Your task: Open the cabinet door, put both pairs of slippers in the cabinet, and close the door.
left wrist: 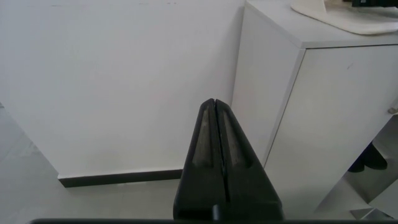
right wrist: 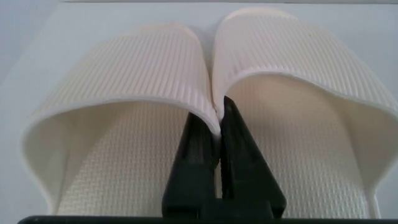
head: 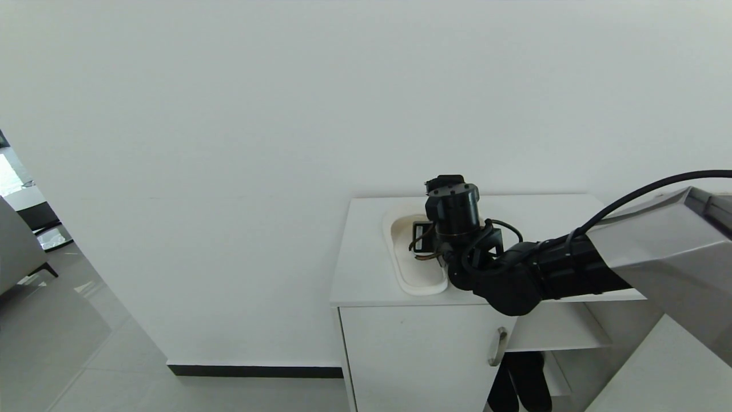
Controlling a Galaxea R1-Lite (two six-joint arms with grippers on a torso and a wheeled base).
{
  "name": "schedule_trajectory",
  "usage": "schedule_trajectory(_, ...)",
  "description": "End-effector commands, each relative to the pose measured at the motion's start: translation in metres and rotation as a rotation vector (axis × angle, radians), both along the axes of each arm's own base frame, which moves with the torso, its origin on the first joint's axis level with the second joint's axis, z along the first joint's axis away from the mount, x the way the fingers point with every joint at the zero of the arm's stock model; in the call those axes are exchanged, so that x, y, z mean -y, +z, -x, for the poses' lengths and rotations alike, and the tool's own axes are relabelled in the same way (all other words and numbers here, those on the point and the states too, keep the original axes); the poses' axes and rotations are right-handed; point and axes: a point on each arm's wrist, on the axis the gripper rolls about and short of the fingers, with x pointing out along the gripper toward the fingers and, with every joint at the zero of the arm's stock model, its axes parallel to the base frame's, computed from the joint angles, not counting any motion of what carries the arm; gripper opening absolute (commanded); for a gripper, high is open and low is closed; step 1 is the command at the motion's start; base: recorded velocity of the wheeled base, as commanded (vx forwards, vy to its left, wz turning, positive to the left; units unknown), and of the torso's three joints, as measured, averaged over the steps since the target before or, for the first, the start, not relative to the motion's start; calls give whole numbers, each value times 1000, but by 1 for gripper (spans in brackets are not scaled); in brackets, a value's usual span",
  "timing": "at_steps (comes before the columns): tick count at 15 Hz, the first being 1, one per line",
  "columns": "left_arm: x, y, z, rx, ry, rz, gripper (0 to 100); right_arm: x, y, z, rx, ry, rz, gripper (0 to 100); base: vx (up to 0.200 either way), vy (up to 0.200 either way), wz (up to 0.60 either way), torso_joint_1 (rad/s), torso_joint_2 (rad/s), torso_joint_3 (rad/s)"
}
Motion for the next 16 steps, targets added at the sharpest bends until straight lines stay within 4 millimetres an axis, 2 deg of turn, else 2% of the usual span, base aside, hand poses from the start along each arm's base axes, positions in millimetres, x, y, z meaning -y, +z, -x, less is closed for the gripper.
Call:
schedule_trajectory(1, 0, 0, 0, -1, 1, -1, 0, 2, 7, 2, 12, 1, -15, 0, 0, 0, 0, 0, 0, 0)
schedule_trajectory(3, 0, 0, 0, -1, 1, 1, 0, 7, 22, 13, 23, 28, -35, 0, 0, 0, 0, 0, 0, 0)
schedule_trajectory(6, 0, 0, 0, -1, 1, 1, 0, 32, 45, 70, 1, 213, -66, 0, 0, 0, 0, 0, 0, 0)
schedule_trajectory(11, 0, 0, 0, -1, 1, 2, 0, 82, 41, 152, -78, 513, -81, 0, 0, 0, 0, 0, 0, 0)
schedule_trajectory(13, 0, 0, 0, -1, 0, 2, 0, 88, 48, 162, -63, 543, -97, 0, 0, 0, 0, 0, 0, 0)
schedule_trajectory(16, 0, 0, 0, -1, 0, 2, 0, 89, 48, 176, -67, 599, -101, 0, 0, 0, 0, 0, 0, 0)
